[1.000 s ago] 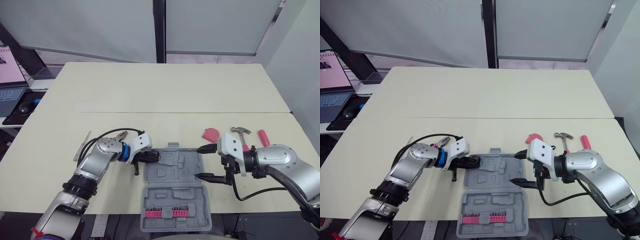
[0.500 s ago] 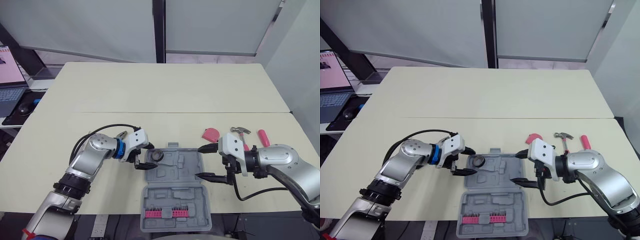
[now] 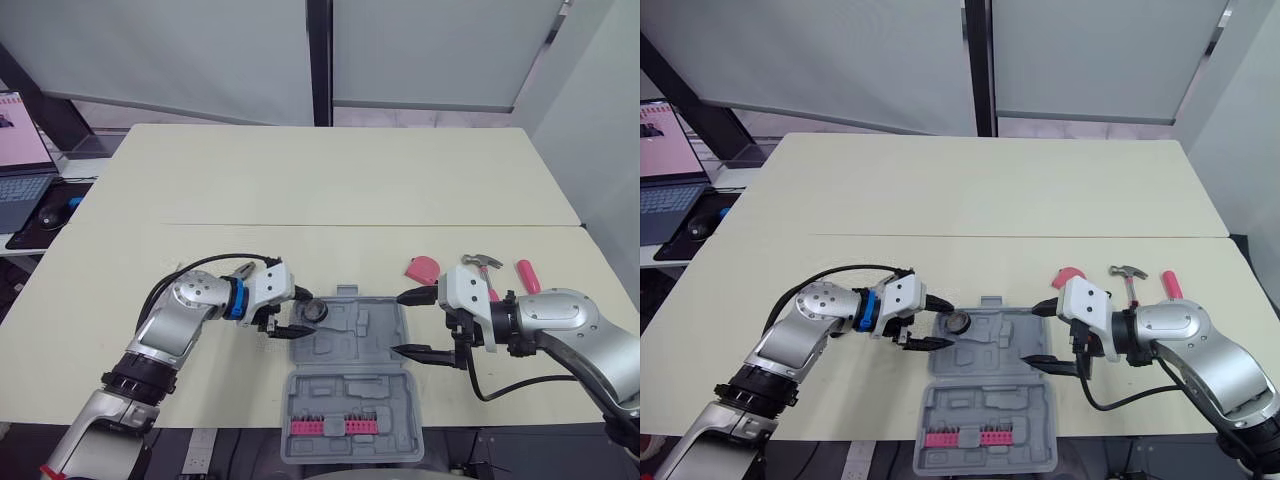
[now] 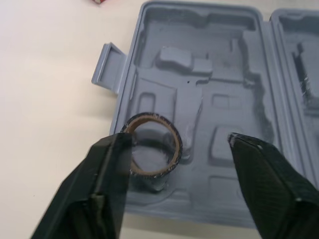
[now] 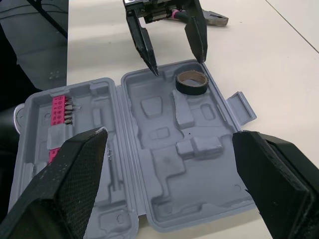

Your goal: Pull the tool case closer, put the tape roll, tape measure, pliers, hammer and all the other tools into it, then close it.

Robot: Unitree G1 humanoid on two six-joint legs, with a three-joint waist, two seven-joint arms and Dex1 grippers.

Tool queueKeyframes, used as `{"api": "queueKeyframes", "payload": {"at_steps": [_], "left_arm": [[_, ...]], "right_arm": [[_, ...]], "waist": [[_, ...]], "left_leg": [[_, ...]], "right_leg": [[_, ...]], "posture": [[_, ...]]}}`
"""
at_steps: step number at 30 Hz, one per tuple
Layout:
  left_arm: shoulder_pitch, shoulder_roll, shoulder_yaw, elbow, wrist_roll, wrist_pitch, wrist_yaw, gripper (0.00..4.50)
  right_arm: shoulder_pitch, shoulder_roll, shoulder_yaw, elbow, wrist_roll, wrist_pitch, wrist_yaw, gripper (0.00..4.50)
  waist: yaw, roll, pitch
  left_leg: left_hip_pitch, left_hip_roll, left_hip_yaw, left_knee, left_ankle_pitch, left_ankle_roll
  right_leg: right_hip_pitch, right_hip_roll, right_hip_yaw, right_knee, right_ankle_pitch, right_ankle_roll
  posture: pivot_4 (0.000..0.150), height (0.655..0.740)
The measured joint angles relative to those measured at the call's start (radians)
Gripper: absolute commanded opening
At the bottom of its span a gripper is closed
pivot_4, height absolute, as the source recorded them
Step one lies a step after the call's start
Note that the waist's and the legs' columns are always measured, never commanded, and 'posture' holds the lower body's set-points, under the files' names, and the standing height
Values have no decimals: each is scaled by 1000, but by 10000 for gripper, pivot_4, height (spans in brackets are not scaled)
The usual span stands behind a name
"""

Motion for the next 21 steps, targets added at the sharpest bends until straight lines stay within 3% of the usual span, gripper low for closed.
{"api": "queueKeyframes", "payload": {"at_steps": [16,21], "left_arm": [[-23,-54,-27,117,81,-136,24,28665],[-32,-65,-36,135,98,-158,25,16757]], "right_arm": [[0,0,-5,0,0,0,2,45000],[0,-1,-7,0,0,0,3,45000]], "waist": [[0,0,0],[0,0,0]], "left_leg": [[0,0,0,0,0,0],[0,0,0,0,0,0]], "right_leg": [[0,0,0,0,0,0],[0,0,0,0,0,0]], "posture": [[1500,7400],[1500,7400]]}}
